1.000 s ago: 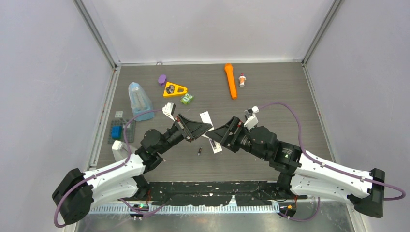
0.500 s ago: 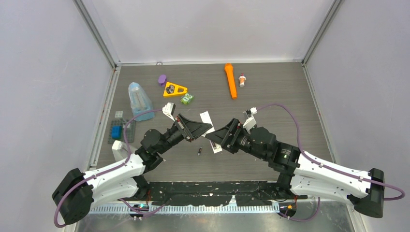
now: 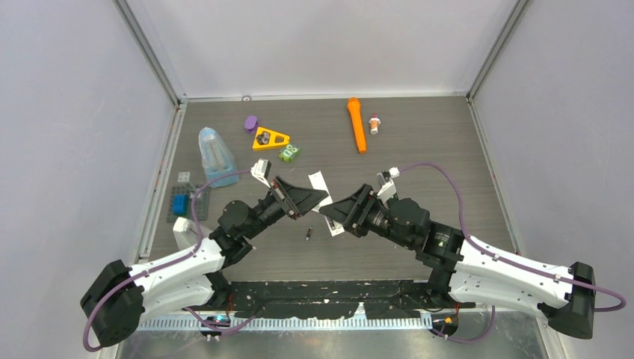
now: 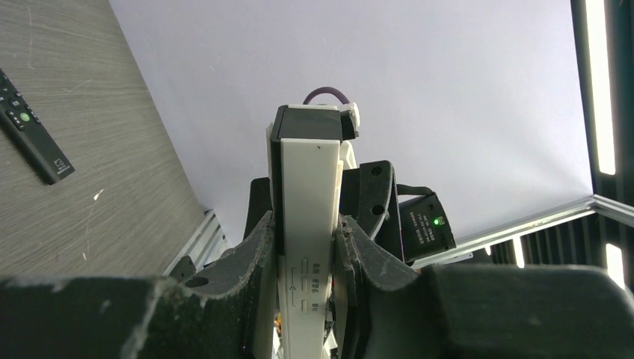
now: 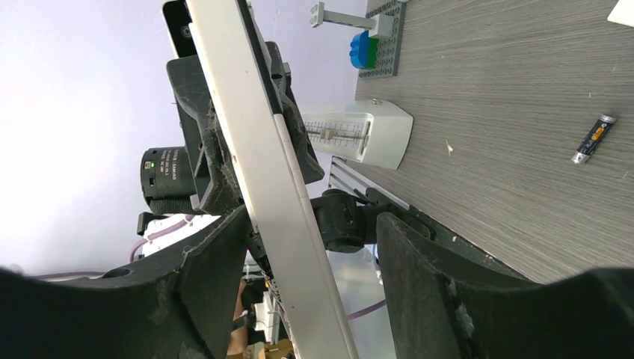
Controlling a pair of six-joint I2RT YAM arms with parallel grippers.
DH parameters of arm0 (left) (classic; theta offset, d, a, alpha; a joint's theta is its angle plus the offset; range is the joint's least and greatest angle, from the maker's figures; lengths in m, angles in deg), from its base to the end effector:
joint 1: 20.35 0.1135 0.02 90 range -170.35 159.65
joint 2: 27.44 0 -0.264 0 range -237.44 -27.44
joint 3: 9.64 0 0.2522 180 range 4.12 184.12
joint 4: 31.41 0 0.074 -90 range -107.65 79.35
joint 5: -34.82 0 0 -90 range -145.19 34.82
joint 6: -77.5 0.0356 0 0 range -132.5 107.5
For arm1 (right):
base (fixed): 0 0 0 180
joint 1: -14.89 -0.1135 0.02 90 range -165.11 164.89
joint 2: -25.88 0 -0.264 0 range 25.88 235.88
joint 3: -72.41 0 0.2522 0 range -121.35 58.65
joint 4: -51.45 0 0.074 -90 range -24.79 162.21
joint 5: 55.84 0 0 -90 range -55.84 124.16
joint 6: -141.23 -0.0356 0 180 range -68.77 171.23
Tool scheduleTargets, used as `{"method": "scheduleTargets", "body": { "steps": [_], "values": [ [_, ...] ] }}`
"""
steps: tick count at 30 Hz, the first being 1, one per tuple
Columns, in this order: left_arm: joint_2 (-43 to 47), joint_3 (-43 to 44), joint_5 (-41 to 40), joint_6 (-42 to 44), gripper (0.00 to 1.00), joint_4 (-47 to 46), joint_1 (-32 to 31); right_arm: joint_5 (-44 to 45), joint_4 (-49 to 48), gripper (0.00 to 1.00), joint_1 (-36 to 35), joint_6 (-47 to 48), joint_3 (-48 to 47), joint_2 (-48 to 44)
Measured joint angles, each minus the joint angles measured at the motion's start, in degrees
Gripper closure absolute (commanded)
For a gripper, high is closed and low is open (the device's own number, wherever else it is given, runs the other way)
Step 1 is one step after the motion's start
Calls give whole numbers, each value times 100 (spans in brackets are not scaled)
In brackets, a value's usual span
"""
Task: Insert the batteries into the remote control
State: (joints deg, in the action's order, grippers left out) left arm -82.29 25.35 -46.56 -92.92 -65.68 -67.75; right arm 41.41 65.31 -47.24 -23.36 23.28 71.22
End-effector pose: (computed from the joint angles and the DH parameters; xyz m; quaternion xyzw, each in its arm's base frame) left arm 0.1389 -0.1589 0.2709 -0.1167 0.6028 -0.7279 0.3052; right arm 0.0945 0.1691 0.2988 0.1234 0.7560 0.5780 0.2814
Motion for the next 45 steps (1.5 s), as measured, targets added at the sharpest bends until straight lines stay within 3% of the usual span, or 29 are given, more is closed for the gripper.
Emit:
{"method": "scheduleTargets", "body": {
  "steps": [19,21,24,26,34,38,45],
  "values": [
    [50,-72,-269,-365,100,-13,-2,-164,-376,58,11,-28,83,2],
    [87,-90,-286,-422,100,-13,-7,-184,-422,48,11,-20,83,2],
    [136,-92,-310,-437,100,-26,-9,-184,-426,20,11,7,87,0],
    [179,-96,-339,-431,100,-83,-9,-177,-332,11,11,83,94,-28],
    [643,-463,-354,-181,100,-109,-9,-190,85,4,11,610,-81,-271],
    [973,-557,-374,11,100,166,-9,-396,122,11,11,870,-181,-251],
    [1510,-557,-494,306,100,706,-9,-914,105,40,-2,992,-181,216]
  ]
}}
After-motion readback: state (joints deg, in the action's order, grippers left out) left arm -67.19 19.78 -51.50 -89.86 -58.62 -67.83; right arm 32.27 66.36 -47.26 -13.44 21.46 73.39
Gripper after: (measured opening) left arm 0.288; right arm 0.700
